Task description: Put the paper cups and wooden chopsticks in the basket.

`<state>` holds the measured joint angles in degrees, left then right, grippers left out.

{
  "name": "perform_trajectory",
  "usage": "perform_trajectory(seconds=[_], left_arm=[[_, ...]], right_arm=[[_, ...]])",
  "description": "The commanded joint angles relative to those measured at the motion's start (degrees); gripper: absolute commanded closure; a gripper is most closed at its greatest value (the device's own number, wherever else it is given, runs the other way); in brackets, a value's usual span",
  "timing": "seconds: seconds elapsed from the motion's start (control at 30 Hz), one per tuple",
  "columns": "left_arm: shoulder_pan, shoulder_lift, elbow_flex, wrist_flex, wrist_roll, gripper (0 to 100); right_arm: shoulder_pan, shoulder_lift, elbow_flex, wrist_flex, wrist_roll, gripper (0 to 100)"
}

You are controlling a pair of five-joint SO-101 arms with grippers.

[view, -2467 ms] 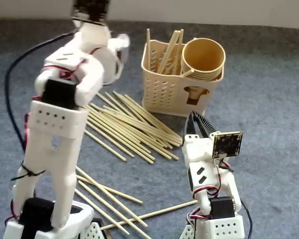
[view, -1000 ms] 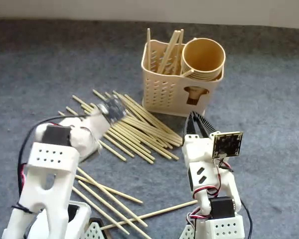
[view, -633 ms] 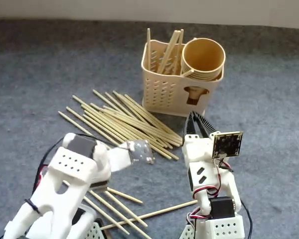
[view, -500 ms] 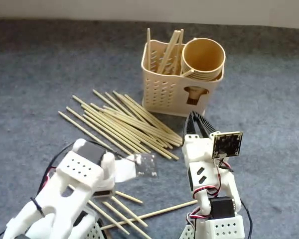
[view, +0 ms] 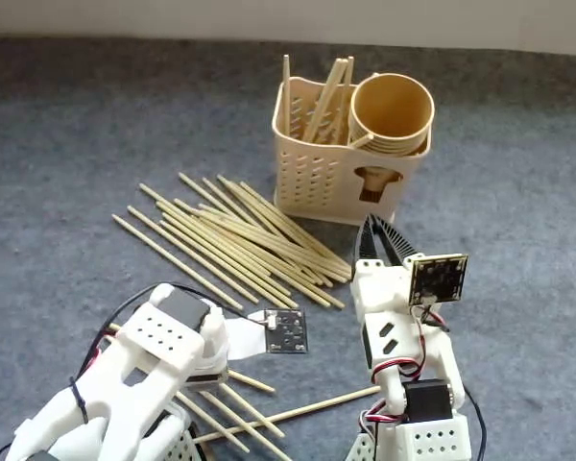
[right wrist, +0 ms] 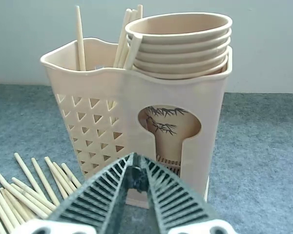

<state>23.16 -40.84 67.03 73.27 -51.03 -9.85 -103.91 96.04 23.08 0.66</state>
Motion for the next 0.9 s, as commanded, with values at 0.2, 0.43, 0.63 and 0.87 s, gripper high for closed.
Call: perform_trajectory(seconds=[0.2, 0.43, 0.63, 0.87], left_arm=[[1.1, -1.36, 4.79, -7.47, -0.09, 86], [1.1, -1.45, 4.79, -7.3, -0.26, 94], [1.1, -1.98, 4.44, -7.12, -0.18, 99], [-2.68, -1.98, -4.79, 0.44, -0.18, 99]], right_arm=[[0.66, -0.4, 6.99, -0.75, 0.62, 99.2], [0.66, -0.4, 6.99, -0.75, 0.62, 99.2], [0.66, -0.4, 6.99, -0.75, 0.62, 99.2], [0.66, -0.4, 6.99, -0.75, 0.62, 99.2]])
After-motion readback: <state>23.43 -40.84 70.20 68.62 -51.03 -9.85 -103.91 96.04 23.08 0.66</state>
